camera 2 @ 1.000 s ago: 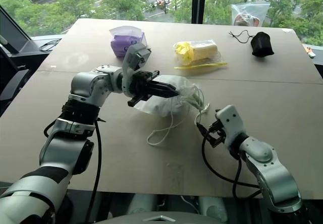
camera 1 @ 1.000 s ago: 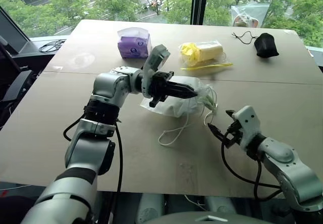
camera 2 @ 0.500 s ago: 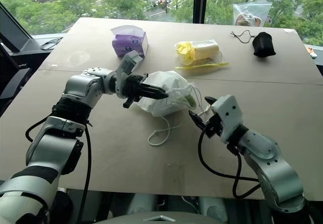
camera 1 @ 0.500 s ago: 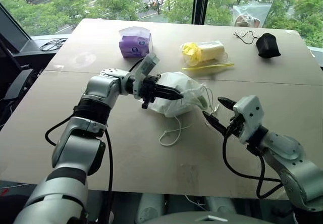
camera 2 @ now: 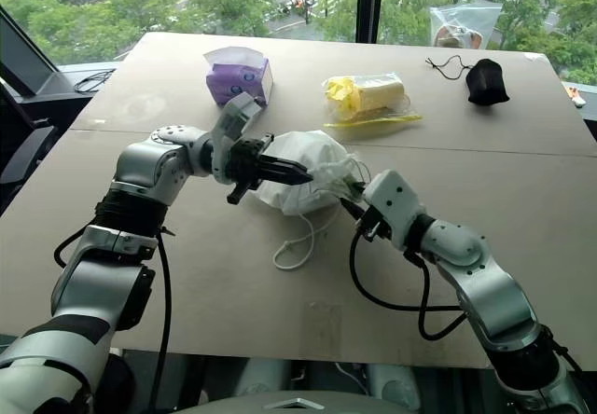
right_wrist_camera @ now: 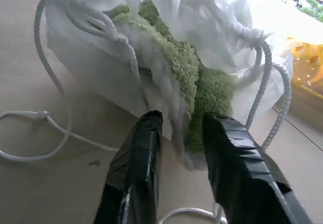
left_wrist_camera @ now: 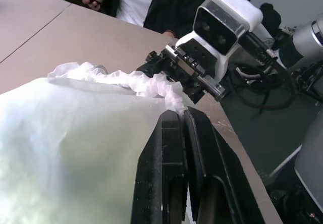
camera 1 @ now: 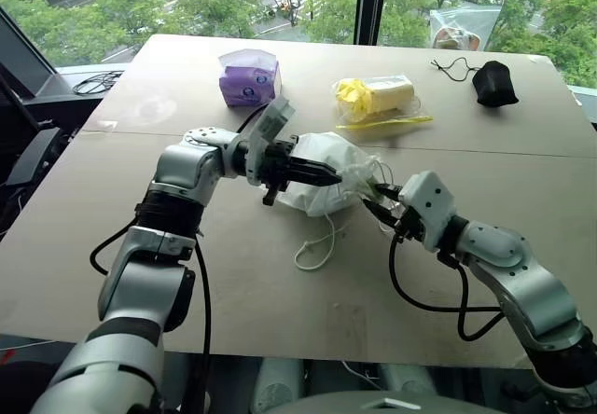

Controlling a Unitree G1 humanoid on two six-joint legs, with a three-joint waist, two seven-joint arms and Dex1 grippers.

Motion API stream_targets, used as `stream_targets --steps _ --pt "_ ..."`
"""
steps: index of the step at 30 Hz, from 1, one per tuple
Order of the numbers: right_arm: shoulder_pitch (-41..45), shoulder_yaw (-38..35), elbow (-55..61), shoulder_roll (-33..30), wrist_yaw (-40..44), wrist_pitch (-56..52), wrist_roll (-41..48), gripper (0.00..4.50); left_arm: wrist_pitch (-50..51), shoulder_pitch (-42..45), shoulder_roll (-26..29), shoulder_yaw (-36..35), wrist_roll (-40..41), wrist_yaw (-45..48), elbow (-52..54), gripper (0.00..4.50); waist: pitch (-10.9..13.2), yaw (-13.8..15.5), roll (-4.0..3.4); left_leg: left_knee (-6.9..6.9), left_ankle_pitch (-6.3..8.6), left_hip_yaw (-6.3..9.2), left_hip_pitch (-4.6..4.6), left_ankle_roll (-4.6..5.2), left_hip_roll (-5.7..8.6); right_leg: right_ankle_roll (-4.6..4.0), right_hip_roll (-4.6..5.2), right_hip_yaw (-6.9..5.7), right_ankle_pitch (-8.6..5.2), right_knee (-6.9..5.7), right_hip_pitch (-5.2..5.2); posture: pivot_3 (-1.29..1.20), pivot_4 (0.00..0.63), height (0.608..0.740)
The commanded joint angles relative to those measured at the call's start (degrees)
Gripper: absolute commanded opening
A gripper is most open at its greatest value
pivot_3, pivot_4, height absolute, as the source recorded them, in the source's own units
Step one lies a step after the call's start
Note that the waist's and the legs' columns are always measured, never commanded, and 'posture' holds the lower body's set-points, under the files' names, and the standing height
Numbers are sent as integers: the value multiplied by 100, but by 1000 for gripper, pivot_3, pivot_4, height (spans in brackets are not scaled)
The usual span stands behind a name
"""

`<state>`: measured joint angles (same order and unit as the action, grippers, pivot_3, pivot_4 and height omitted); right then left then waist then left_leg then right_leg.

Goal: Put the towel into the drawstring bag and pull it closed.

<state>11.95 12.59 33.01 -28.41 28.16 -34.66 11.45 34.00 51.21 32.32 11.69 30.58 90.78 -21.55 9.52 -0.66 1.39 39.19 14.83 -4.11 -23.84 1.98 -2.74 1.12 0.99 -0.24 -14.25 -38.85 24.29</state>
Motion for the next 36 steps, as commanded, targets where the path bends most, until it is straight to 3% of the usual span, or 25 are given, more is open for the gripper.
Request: stream_targets --steps 1,4,9,15,19,25,29,33,36 --pt "104 -66 -10 139 -67 206 -77 36 76 -9 8 -155 62 10 358 0 0 1 0 0 0 0 0 0 0 0 0 1 0 0 0 0 150 740" --pt "89 -164 -148 339 -101 321 -13 36 66 -31 9 -129 24 45 407 0 0 0 0 0 0 -1 0 0 0 0 0 1 0 0 0 0 150 740" --pt "24 -863 -240 1440 -55 188 1356 36 -164 -60 68 86 -110 169 452 0 0 -4 0 0 0 1 1 -1 -3 0 -3 5 1 -2 0 0 150 740" --pt "-129 -1184 -142 1511 412 -550 2871 36 -908 45 413 719 -75 172 307 0 0 3 0 0 0 -1 -1 0 -12 0 6 4 1 1 -1 0 150 740" --pt "218 -536 -850 1602 664 -439 2535 36 -929 107 422 981 299 172 385 0 0 -10 0 0 0 -2 4 0 -7 0 2 4 1 -4 -2 0 150 740" --pt "939 -68 -2503 2480 898 162 2186 36 -756 55 491 1287 683 172 731 0 1 -21 -2 -1 0 2 3 0 -8 -2 -6 8 1 -5 0 0 150 740" --pt "1353 -466 -3503 3142 653 836 2075 36 -623 -159 700 1418 843 172 1082 0 1 -43 0 0 0 -3 3 0 -4 0 -5 9 2 -3 1 0 150 740" --pt "1539 -435 -4108 3190 366 1362 1399 36 -658 -321 717 1363 774 172 1187 0 2 -8 -1 -1 0 1 2 0 -23 0 0 6 2 -2 1 0 150 740" --pt "1398 -357 -4126 2874 327 1633 917 36 -1099 -286 575 1223 393 172 881 0 1 14 -1 0 0 -2 1 0 -23 0 3 -1 2 -2 0 0 150 740"
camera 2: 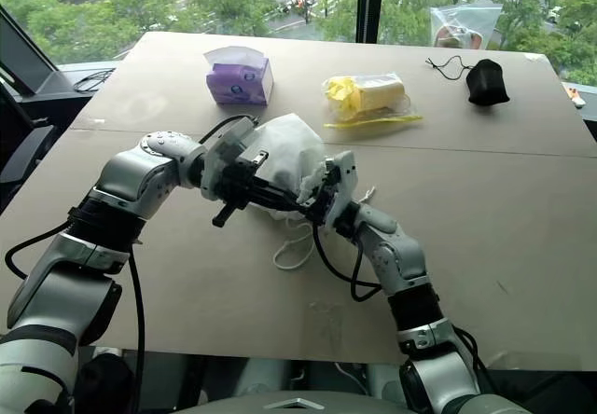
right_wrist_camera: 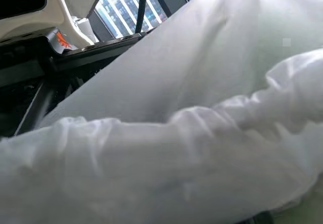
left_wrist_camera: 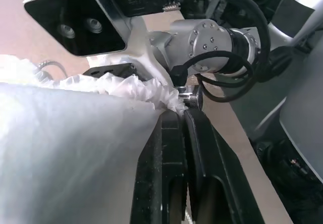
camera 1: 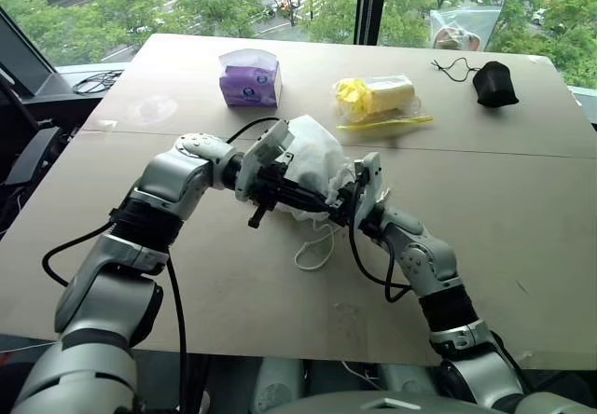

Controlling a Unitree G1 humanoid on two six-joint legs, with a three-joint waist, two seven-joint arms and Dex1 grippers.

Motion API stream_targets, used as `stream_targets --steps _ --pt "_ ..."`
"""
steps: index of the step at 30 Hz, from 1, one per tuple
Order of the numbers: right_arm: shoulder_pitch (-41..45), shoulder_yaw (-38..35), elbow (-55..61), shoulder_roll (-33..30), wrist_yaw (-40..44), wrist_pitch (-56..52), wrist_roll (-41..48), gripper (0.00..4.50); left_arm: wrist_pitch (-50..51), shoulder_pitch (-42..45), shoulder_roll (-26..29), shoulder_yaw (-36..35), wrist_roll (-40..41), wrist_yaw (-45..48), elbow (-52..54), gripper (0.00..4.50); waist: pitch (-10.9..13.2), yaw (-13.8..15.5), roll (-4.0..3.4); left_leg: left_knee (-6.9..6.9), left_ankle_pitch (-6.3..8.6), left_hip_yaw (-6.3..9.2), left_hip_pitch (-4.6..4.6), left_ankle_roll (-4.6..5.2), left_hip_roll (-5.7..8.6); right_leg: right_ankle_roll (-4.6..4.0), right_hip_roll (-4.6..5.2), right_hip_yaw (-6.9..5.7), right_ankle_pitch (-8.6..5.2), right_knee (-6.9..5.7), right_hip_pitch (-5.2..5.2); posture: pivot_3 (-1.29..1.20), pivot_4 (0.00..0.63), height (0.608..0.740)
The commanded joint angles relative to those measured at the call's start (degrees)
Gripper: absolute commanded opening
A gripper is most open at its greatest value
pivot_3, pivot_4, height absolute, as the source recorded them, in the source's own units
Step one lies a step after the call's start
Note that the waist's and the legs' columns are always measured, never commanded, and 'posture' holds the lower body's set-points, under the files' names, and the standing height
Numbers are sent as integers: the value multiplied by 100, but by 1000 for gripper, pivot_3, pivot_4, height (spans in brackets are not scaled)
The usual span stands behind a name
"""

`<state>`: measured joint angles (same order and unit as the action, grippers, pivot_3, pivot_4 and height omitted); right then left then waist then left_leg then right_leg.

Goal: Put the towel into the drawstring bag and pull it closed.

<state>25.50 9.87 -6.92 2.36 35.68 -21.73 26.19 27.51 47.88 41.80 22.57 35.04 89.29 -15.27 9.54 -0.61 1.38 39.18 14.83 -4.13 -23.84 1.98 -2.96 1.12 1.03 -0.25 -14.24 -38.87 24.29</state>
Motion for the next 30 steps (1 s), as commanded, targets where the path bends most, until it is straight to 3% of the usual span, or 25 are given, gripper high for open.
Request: stream_targets --steps 1,3,7,10,11,14,19,22,28,30 --pt "-28 -150 -18 -313 -481 370 -622 660 -818 151 -451 121 -301 321 -28 0 0 15 0 0 0 0 0 0 1 0 1 -1 0 1 0 0 150 740" --pt "-93 -281 211 -519 -768 458 -895 1221 -1650 451 -616 137 -813 321 -683 0 0 41 1 1 0 0 0 0 5 0 1 -5 0 0 -1 0 150 740" --pt "-293 -354 1041 -906 -1105 431 -1247 3025 -3010 1256 -1098 -82 -1569 301 -1917 0 1 70 1 3 -1 0 -3 -1 27 -1 1 -6 0 -1 -1 0 150 740" --pt "-581 -202 1793 -1188 -1214 127 -1424 4278 -3711 1631 -1135 -24 -1834 316 -2517 0 1 3 1 2 0 -2 -6 -1 28 0 -2 1 0 2 3 0 150 740" --pt "-723 -152 2111 -1289 -1149 -78 -1344 4425 -4003 1683 -1113 -19 -1971 321 -2724 0 1 -27 1 -3 0 -1 -6 -1 28 0 -4 5 0 4 6 0 150 740" --pt "-1076 -79 2881 -1709 -859 -659 -1130 4425 -4640 1710 -1009 -106 -2290 321 -3228 0 1 -47 1 -11 0 11 -1 -1 30 -1 -15 29 -1 3 14 0 150 740" --pt "-1497 2 3851 -2350 -723 -1421 -1027 4425 -4246 1713 -1112 -777 -2101 -27 -3527 0 2 -20 3 -15 0 10 -30 0 31 1 -15 34 0 -2 51 0 150 740" --pt "-1815 -122 4408 -2642 -680 -1801 -807 4500 -3637 1465 -1076 -1135 -1863 -160 -3112 843 1 -12 5 -6 2 15 -37 3 30 3 -6 27 0 0 49 0 150 740" --pt "-2443 -1072 5506 -3154 -478 -2374 112 4500 -1534 469 -727 -1930 -1057 -685 -1222 3489 1 -18 5 -3 2 20 -41 4 21 6 -2 24 -1 -3 50 0 150 740" --pt "-2639 -1321 5687 -3284 -440 -2391 294 4500 -699 -88 -594 -2096 -705 -956 -296 3489 0 -25 5 -3 2 26 -38 4 21 6 -3 22 -1 -5 46 0 150 740"
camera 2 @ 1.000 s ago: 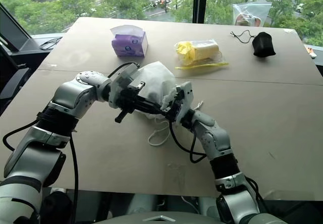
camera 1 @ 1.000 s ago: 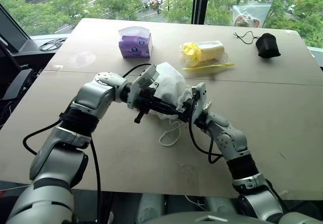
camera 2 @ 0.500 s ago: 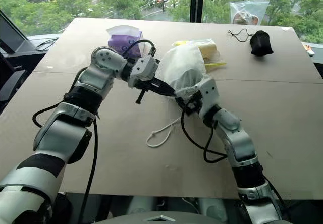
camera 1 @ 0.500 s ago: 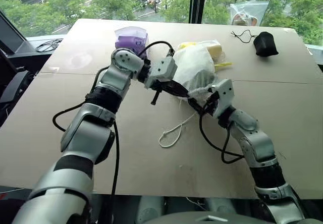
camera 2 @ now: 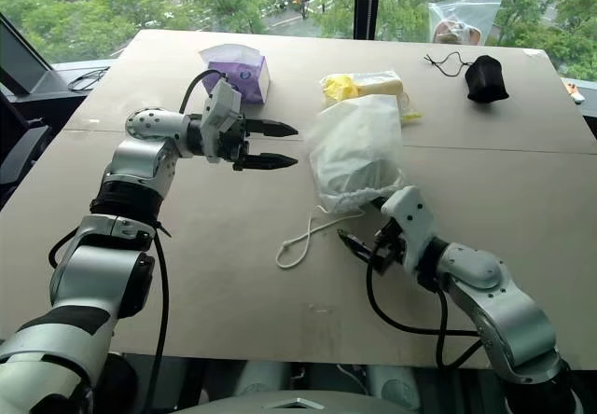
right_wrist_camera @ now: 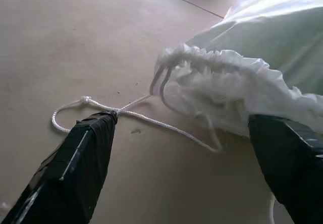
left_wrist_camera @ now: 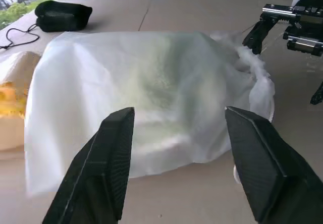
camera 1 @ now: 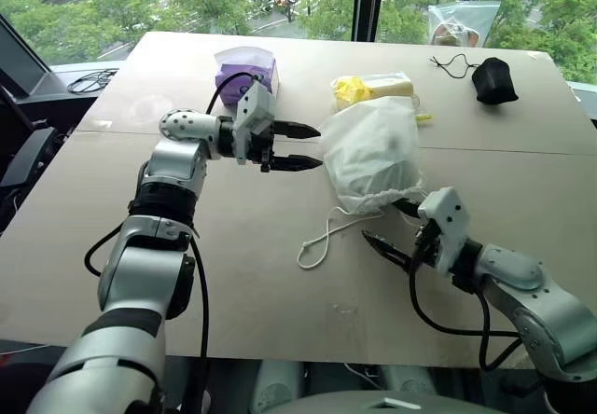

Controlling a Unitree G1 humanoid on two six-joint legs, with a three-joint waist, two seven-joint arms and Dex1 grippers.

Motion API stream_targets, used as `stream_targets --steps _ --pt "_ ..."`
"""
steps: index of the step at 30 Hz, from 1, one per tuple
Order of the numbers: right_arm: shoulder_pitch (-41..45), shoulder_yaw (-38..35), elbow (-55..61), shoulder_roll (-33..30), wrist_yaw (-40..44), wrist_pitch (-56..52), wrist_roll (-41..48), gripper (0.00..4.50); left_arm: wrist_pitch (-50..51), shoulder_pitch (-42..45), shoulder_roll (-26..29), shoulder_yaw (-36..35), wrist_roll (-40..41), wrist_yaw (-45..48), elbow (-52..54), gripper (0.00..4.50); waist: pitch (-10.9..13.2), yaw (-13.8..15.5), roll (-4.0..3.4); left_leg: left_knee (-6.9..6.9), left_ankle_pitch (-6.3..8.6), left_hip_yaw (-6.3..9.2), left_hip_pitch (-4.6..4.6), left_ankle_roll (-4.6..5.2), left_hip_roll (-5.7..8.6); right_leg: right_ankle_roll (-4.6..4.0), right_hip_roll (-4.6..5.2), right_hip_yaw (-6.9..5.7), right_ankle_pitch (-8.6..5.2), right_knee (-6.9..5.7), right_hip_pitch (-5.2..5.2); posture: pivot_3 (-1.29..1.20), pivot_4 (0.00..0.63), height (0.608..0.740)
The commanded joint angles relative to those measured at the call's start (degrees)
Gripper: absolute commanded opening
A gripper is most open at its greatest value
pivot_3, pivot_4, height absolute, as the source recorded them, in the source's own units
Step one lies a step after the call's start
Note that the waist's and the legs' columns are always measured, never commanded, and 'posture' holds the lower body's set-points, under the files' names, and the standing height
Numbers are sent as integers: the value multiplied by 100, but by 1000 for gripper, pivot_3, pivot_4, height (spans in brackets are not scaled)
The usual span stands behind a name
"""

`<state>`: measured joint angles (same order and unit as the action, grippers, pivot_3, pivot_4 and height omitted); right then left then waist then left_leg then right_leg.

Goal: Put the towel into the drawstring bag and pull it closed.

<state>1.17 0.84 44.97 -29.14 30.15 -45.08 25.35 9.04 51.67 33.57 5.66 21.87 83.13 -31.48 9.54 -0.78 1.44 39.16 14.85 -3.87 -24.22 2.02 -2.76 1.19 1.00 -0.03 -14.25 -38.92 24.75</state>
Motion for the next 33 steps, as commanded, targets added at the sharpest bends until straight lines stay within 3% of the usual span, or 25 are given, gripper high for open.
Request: stream_targets --steps 1,4,8,11,15,17,20,23,27,30,33 --pt "-289 -527 548 -170 89 -32 413 4500 1463 -810 269 -435 724 -516 1829 3489 -1 -15 -2 0 0 2 2 0 -1 0 0 0 0 0 0 0 150 740" --pt "-478 -733 677 -275 3 25 451 4500 1939 -1664 305 -300 625 -1076 2909 3489 -1 2 -3 -4 0 -1 22 -1 -4 0 1 19 -1 0 -17 0 150 740" --pt "-990 -810 598 -75 20 49 808 4500 2094 -2543 -336 227 410 -1861 3710 3489 -7 84 3 -2 1 1 46 0 2 1 9 23 -1 2 -47 0 150 740" --pt "-1013 -251 78 37 374 280 835 4500 1985 -2508 -706 652 82 -2106 3461 3489 -6 107 6 8 1 0 50 1 6 1 5 23 0 5 -55 0 150 740" --pt "-646 -186 -558 973 804 838 1642 4500 1587 -2227 -1155 1183 -458 -2202 2655 3489 -8 100 4 11 0 2 77 3 22 7 -8 22 3 -2 -69 0 150 740" --pt "-616 -157 -933 1151 1044 1052 1707 4500 1414 -2110 -1262 1346 -675 -2190 2312 3489 -8 76 5 9 0 1 86 3 22 6 -13 22 4 -2 -77 0 150 740" --pt "-810 -33 -1222 916 1225 1306 1326 4500 1211 -1980 -1352 1507 -877 -2123 2039 3489 -8 67 4 5 1 -1 98 4 25 -1 -7 20 8 4 -94 0 150 740" --pt "-1075 -128 -722 521 1130 1321 1206 4500 1069 -1852 -1386 1449 -968 -2140 1784 3489 -8 84 4 4 2 0 86 6 23 5 3 20 3 9 -90 0 150 740" --pt "-1708 -110 -32 -538 976 1505 144 4500 613 -1639 -1460 1272 -1090 -2240 1245 3489 -9 95 4 5 3 3 84 8 25 7 5 17 2 11 -89 0 150 740" --pt "-2150 -540 321 -610 904 1384 650 4500 414 -1524 -1510 1242 -1144 -2189 1011 3489 -11 107 6 4 4 15 85 8 35 8 3 9 1 8 -91 0 150 740" --pt "-2266 -745 294 -569 663 1497 473 4500 328 -1470 -1562 1191 -1162 -2156 882 3489 -11 90 6 4 3 15 87 8 31 9 1 15 1 6 -91 0 150 740"
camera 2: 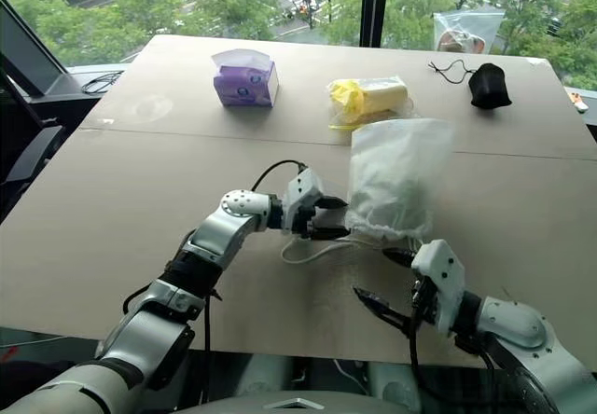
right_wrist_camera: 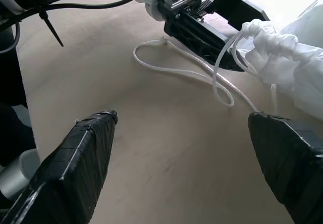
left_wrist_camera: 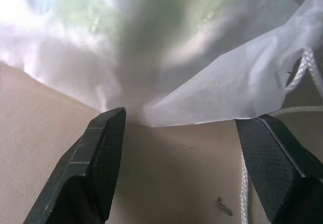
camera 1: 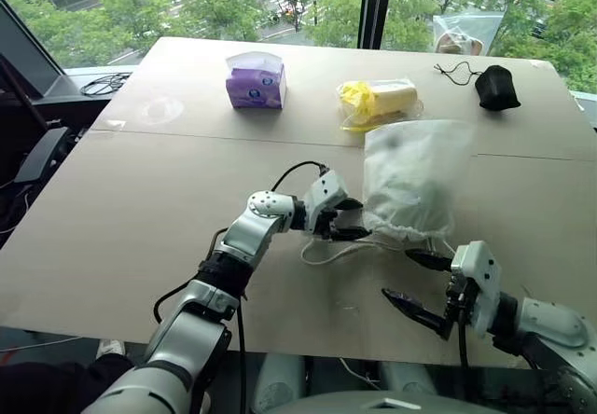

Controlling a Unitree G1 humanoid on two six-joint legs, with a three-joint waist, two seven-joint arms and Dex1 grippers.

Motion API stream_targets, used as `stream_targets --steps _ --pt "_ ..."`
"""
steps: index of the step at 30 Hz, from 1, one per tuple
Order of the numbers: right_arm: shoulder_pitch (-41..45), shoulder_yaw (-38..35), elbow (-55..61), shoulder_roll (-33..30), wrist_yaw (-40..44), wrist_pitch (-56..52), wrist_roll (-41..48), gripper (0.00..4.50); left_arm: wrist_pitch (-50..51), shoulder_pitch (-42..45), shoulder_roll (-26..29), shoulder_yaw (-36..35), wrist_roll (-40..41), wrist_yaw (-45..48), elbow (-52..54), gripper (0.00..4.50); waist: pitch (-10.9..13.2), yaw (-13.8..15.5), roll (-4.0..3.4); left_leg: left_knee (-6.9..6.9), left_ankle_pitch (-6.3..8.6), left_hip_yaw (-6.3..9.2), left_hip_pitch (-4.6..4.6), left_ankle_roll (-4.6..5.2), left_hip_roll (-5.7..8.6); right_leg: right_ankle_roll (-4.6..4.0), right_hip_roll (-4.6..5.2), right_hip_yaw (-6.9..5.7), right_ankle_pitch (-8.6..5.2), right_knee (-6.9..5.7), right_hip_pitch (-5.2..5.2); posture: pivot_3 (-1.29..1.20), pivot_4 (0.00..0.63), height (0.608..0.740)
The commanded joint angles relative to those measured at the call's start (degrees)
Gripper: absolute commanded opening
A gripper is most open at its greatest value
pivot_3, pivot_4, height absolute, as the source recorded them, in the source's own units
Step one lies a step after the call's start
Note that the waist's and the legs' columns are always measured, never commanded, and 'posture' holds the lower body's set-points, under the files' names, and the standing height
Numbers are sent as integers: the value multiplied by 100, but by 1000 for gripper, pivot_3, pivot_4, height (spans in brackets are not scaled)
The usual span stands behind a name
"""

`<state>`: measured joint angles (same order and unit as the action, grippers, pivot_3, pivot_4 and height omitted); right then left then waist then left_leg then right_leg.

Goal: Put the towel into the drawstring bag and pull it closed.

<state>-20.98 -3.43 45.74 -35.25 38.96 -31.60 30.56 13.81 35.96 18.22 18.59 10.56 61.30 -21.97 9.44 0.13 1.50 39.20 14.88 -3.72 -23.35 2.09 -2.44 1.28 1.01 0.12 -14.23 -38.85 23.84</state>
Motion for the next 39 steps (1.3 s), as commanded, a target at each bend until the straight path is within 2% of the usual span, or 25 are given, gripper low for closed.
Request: stream_targets --steps 1,3,5,7,9,13,15,19,23,26,29,31,34,37,39 --pt "-89 -379 185 69 -288 179 -87 4500 -189 105 -27 -97 -61 46 -89 3489 0 1 0 1 0 0 1 0 -1 4 0 -1 -2 0 0 0 150 740" --pt "-380 -570 506 74 -162 175 358 4500 -226 62 13 -111 -84 76 -38 3489 0 13 0 1 0 0 0 0 -2 12 4 -1 -6 1 -2 0 150 740" --pt "-633 -836 1006 180 -143 166 1630 4500 -145 -25 56 -138 -2 159 129 3489 0 38 0 1 0 2 -4 0 -4 8 9 1 -4 1 -1 0 150 740" --pt "-511 -927 1143 313 -322 256 2463 4500 -8 -128 73 -159 115 251 331 3489 0 6 0 1 0 12 -10 0 -20 -2 1 3 0 4 0 0 150 740" --pt "-196 -848 986 456 -465 293 2938 4500 130 -203 57 -170 188 283 477 3489 -1 -22 2 1 0 11 -9 0 -21 -1 1 3 1 5 0 0 150 740" --pt "967 -278 -179 1066 -694 221 2943 4500 142 -278 -95 -116 199 242 701 3489 -3 -57 11 4 0 9 -1 0 -17 0 5 5 0 7 -7 0 150 740" --pt "1539 -247 -633 1435 -1017 244 3060 4500 231 -263 -232 -173 305 209 817 3489 -3 -36 9 5 0 9 1 0 -15 -2 5 7 1 3 -8 0 150 740" --pt "2121 -302 -897 1670 -1396 223 3053 4500 113 -265 -345 -7 134 201 860 3489 -4 -38 7 4 0 12 -10 0 -14 -4 5 4 2 4 -1 0 150 740" --pt "1929 -321 -641 1408 -1639 32 2924 4500 183 -330 -481 -18 118 45 944 3489 -4 2 6 4 0 23 -35 0 -13 -1 5 -11 0 12 12 0 150 740" --pt "1676 -456 -390 1255 -1775 -33 3214 4500 192 -424 -449 -25 120 19 1020 3489 -4 17 6 -1 0 22 -40 0 -12 0 7 -10 -1 20 17 0 150 740" --pt "1520 -591 -150 1110 -1961 -28 3308 3691 174 -464 -406 -36 123 32 1030 3558 -4 13 6 -1 1 22 -38 0 -13 1 8 -9 -1 18 17 0 150 740" --pt "1423 -685 -45 1031 -2073 -62 3539 3691 162 -472 -400 -34 123 31 1033 3558 -4 15 6 -1 1 23 -36 1 -13 1 7 -10 -1 17 16 0 150 740" --pt "1215 -878 67 862 -2198 -82 3745 4474 152 -428 -440 -30 125 18 990 3558 -4 22 6 0 1 25 -34 1 -13 1 7 -12 -1 13 14 0 150 740" --pt "857 -978 269 710 -2251 -96 4269 4474 143 -413 -470 -16 121 22 978 3558 -4 40 6 0 1 25 -34 1 -11 1 9 -11 0 14 13 0 150 740" --pt "363 -1071 567 593 -2320 -40 5103 4474 116 -404 -485 -1 108 34 958 3558 -5 56 5 0 1 25 -36 1 -11 1 8 -11 -1 15 13 0 150 740"
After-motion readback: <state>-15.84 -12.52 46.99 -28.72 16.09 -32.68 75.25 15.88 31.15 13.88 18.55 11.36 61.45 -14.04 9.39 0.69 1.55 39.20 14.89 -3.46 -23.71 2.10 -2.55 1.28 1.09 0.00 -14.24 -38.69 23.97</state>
